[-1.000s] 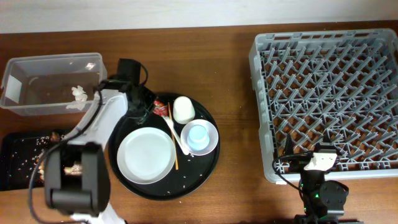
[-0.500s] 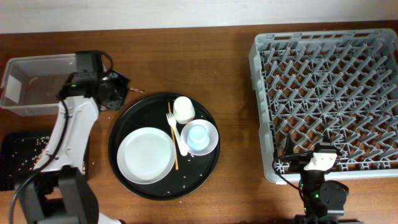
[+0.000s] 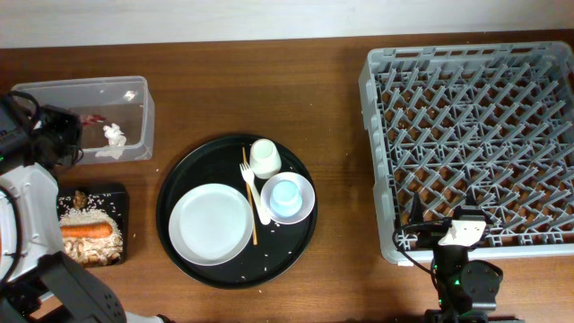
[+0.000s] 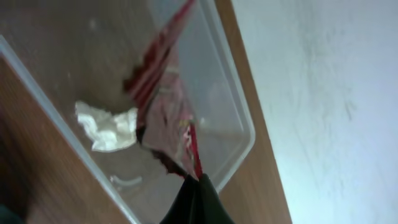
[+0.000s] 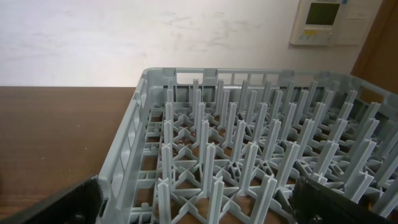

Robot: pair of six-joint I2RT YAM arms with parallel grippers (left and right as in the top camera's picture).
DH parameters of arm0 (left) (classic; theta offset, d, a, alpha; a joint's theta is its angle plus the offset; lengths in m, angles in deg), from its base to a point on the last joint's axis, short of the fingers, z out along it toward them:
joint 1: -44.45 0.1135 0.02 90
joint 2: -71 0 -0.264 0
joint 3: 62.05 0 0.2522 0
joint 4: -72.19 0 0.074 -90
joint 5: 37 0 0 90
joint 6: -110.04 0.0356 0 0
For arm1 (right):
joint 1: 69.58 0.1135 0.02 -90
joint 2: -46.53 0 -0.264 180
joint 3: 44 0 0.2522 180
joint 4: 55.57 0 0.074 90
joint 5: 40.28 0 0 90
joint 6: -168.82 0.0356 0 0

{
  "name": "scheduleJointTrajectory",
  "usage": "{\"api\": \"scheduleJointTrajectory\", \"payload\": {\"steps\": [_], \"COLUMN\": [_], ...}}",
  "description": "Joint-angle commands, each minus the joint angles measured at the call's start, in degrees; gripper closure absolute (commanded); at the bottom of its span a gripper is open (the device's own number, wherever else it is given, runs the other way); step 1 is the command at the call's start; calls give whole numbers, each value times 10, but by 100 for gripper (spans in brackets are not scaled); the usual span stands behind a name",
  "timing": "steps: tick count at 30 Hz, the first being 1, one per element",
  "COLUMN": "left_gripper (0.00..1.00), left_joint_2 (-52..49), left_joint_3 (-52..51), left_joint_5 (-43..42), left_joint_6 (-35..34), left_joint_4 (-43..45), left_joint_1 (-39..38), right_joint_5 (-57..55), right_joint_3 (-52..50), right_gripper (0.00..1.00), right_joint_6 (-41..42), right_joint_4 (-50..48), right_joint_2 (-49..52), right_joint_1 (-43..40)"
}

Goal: Sort waste into correct bins and load items into the dishwasher rack
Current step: 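Carry the red wrapper left and drop it into the clear bin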

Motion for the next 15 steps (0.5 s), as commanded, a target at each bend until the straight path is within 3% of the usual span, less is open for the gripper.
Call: {"api": "scheduleJointTrajectory", "payload": {"steps": [1,3,5,6,7,8,12,15], "left_gripper": [99,98,61,53,34,22,21,21], "left_joint_2": [-45,-71,-93,-95,-95,-90,-43,51], "left_joint_3": [5,5,5,5,5,5,5,5], "left_joint_5": [17,14,4,1,-10,-24,-61,-61], "left_joint_6": [30,30,31,35,56,73,75,75], "left_joint_4": [42,62,67,65,65,67,36,-61], "left_joint_1": [0,0,0,0,0,0,0,-1], "right_joint_5": [-1,-1,-1,-1,-1,-1,-1,-1], "right_joint_3": [-4,-4,-4,-4,-4,-4,-4,-4], "right_gripper": [2,1,1,1,1,2,1,1], "right_joint_6": [-2,-2,-2,-2,-2,-2,-2,-2], "right_joint_4": [2,2,2,2,2,2,2,2], "right_joint_2": [-3,-3,-3,-3,-3,-3,-3,-3], "right_joint_1": [-1,-1,-1,-1,-1,-1,-1,-1]}}
